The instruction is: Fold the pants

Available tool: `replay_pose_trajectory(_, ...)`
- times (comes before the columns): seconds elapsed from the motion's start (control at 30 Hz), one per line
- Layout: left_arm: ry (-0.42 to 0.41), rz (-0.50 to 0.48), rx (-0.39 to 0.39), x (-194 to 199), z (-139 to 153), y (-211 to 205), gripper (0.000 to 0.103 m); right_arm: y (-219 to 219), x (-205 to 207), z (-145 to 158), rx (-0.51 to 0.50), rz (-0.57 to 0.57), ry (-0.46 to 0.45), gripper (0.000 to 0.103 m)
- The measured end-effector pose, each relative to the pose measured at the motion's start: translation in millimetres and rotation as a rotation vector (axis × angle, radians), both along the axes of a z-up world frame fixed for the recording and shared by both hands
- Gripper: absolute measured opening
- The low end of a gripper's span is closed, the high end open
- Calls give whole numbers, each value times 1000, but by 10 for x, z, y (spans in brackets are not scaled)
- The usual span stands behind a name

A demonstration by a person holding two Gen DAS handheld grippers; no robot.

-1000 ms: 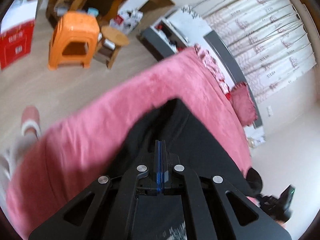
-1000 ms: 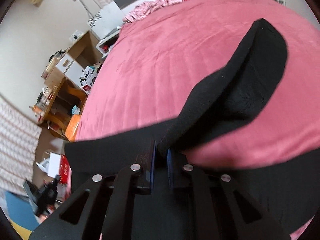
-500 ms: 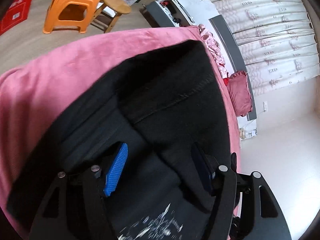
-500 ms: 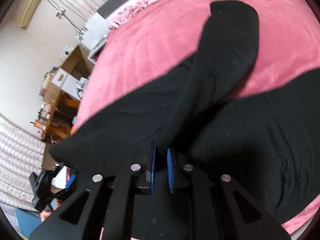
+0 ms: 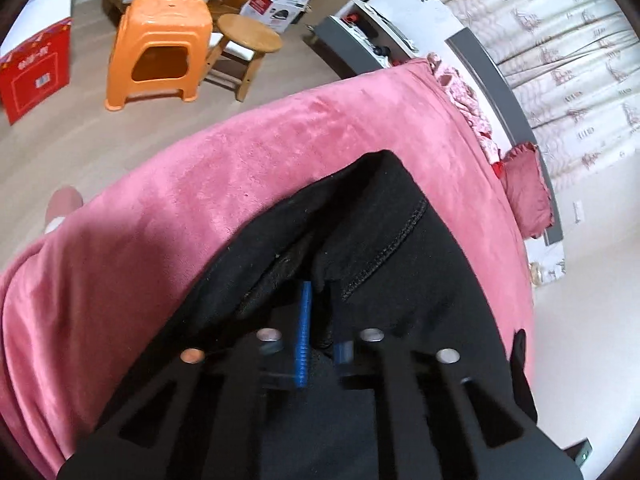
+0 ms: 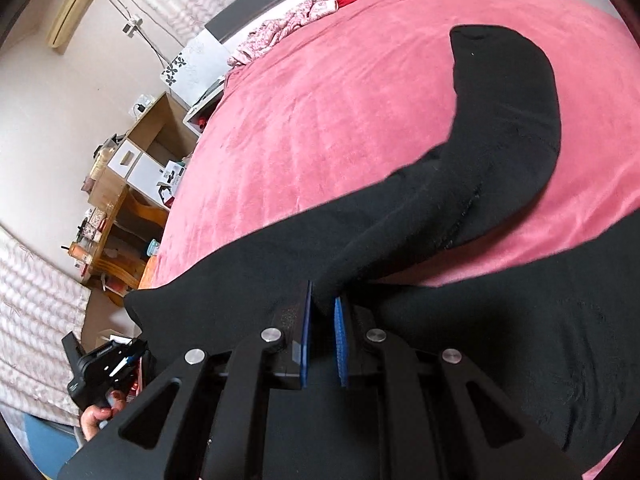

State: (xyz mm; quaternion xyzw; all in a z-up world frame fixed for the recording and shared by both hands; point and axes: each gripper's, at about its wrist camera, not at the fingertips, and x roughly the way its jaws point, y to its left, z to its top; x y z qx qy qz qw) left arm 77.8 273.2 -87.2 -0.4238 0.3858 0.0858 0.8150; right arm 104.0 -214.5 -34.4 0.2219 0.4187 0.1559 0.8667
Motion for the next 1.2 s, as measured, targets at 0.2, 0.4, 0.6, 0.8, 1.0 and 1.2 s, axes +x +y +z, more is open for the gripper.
replay_pose_trajectory(0.2,-100,-35,30,-206,276,76,5,-71,-93,190,-28,7,-69,10)
replay_pose_trajectory(0.4,-144,-31,-16,-445,361,76,4,-70,-201,241,9,-19,-75,10)
replay_pose_trajectory(0.6,-176,-36,-70,-822,543,144,4,-181,-419,335,10,27,-78,10)
replay_pose_trajectory(0.8,-132,-64,-58,-1209,581,182,4,-169,-896,278,-59,156,-44,10)
replay_pose_trajectory(1.0,34,-69,-43,-1528,274,210,4,-168,-1234,-111,-108,255,75,10)
replay_pose_trajectory(1.2,121,-100,27,-1561,97,110,4,-150,-1016,-447,-76,244,205,13)
